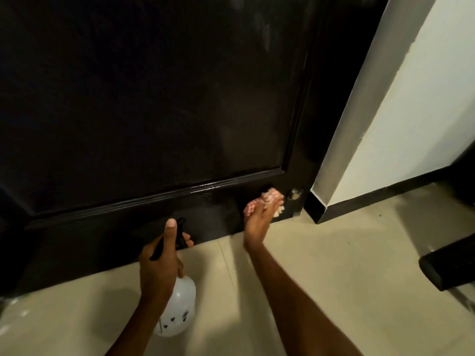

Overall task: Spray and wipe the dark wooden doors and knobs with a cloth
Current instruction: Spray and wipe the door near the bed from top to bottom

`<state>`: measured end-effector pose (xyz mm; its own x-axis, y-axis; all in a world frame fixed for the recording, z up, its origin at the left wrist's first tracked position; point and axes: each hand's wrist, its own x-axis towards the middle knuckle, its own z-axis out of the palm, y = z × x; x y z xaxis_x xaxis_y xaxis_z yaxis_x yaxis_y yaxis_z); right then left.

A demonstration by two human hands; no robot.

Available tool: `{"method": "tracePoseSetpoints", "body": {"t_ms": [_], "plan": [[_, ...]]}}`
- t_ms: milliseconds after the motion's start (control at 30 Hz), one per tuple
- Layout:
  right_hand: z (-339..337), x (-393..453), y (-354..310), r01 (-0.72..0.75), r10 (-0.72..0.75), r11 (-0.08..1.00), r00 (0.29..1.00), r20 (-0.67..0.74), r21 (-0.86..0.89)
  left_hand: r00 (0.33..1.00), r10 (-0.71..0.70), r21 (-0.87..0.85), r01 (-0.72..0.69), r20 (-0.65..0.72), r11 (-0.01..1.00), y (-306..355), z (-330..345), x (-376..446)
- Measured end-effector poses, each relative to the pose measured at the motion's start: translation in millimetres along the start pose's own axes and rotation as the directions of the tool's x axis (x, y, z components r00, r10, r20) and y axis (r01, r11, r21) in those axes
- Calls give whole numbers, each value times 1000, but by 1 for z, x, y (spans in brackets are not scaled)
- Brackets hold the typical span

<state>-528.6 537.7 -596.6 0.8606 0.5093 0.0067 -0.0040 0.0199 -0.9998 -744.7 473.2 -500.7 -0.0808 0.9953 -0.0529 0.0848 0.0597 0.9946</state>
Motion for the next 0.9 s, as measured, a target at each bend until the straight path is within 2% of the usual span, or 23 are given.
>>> {"method": "tracePoseSetpoints", "body": {"t_ms": [67,167,267,333,400,467,533,667,700,733,800,867,900], "plan": [[-12,20,3,-135,136,990,990,-28,32,1000,-7,0,7,4,1000,-3,0,1],[-8,21,11,-152,153,984,988,-3,88,999,-39,-36,40,13,999,-2,8,1],[0,-4,25,-175,176,984,979,104,-13,998,-24,-36,26,59,999,0,21,-1],[0,-27,34,-264,253,964,946,203,23,997,-12,-31,14,74,999,1,28,-1],[-5,-30,37,-327,284,936,920,269,129,997,-4,-16,5,83,1000,3,36,-2],[-9,1,43,-352,313,891,933,175,285,994,-8,-13,10,107,1000,6,46,-3],[-24,30,28,-375,374,857,924,73,355,990,-20,-20,23,142,1000,6,53,-4],[-55,77,24,-234,256,910,966,-20,342,984,-23,-20,27,179,999,3,61,-7],[-61,91,26,-185,222,894,974,-46,408,982,-29,-30,35,186,999,2,63,-9],[-67,101,22,-107,161,920,980,-114,376,981,-34,-41,43,191,998,1,64,-9],[-70,129,54,-141,197,898,976,-95,416,979,-36,-46,46,201,998,0,67,-9],[-67,108,51,-204,229,956,969,-97,210,976,-28,-35,36,216,999,-2,66,-8],[-61,86,44,-206,220,965,973,-70,165,975,-20,-31,27,220,999,-4,65,-8]]}}
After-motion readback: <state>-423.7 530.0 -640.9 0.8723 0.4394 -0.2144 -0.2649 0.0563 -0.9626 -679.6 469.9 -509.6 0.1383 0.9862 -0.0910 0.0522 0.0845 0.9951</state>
